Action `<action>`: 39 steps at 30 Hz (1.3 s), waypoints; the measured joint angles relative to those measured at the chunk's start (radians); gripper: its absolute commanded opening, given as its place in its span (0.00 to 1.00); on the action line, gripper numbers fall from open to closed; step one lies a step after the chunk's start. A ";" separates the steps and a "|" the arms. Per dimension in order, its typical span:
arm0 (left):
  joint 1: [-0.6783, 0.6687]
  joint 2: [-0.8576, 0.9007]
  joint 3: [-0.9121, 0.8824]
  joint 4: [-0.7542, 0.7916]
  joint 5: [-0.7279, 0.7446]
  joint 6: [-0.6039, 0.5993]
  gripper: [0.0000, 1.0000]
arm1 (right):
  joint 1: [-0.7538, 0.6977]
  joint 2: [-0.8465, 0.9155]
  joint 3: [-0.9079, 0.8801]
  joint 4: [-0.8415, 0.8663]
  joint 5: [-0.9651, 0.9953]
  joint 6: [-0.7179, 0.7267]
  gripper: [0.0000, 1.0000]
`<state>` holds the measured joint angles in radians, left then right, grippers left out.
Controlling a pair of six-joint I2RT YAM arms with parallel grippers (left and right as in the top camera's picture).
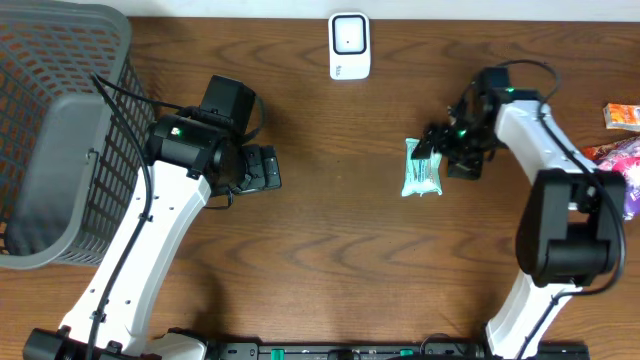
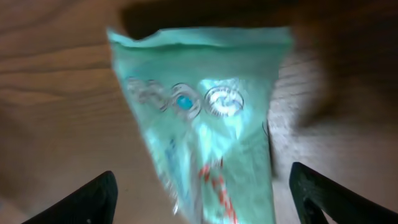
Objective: Scan the item barcode
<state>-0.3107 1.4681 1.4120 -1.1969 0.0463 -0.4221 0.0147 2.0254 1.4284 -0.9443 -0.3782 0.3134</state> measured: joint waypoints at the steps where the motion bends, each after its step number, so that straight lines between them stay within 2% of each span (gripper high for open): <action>1: 0.000 0.000 0.000 0.000 0.000 0.000 0.98 | 0.008 0.013 -0.008 0.009 0.013 0.008 0.73; 3: 0.000 0.000 0.000 0.000 0.000 0.000 0.98 | 0.020 0.044 -0.018 0.018 0.035 0.030 0.63; 4: 0.000 0.000 0.000 0.000 0.000 0.000 0.98 | 0.022 0.046 -0.015 0.018 0.034 0.040 0.54; 7: 0.000 0.000 0.000 0.000 0.000 0.000 0.98 | 0.023 0.060 -0.012 0.029 0.022 0.049 0.19; 9: 0.000 0.000 0.000 0.000 0.000 0.000 0.98 | 0.023 0.070 -0.010 0.040 -0.010 0.045 0.01; 13: 0.000 0.000 0.000 0.000 0.000 0.000 0.98 | 0.019 0.083 -0.010 0.087 -0.116 0.034 0.01; 18: 0.000 0.000 0.000 0.000 0.000 0.000 0.98 | 0.023 0.128 -0.006 0.230 -0.325 0.039 0.01; 21: 0.000 0.000 0.000 0.000 0.000 0.000 0.98 | 0.027 0.149 0.013 0.388 -0.427 0.108 0.01; 24: 0.000 0.000 0.000 -0.001 0.000 0.000 0.98 | 0.032 0.156 0.060 0.631 -0.475 0.254 0.01; 29: 0.000 0.000 0.000 -0.001 0.000 0.000 0.98 | 0.059 0.156 0.093 0.954 -0.452 0.510 0.01; 32: 0.000 0.000 0.000 0.000 0.000 0.000 0.98 | 0.105 0.156 0.095 1.028 -0.364 0.652 0.01; 39: 0.000 0.000 0.000 0.000 0.000 0.000 0.98 | 0.214 0.156 0.095 1.201 -0.156 0.796 0.03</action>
<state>-0.3107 1.4681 1.4120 -1.1969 0.0463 -0.4221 0.2287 2.1818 1.5234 0.2565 -0.5343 1.1091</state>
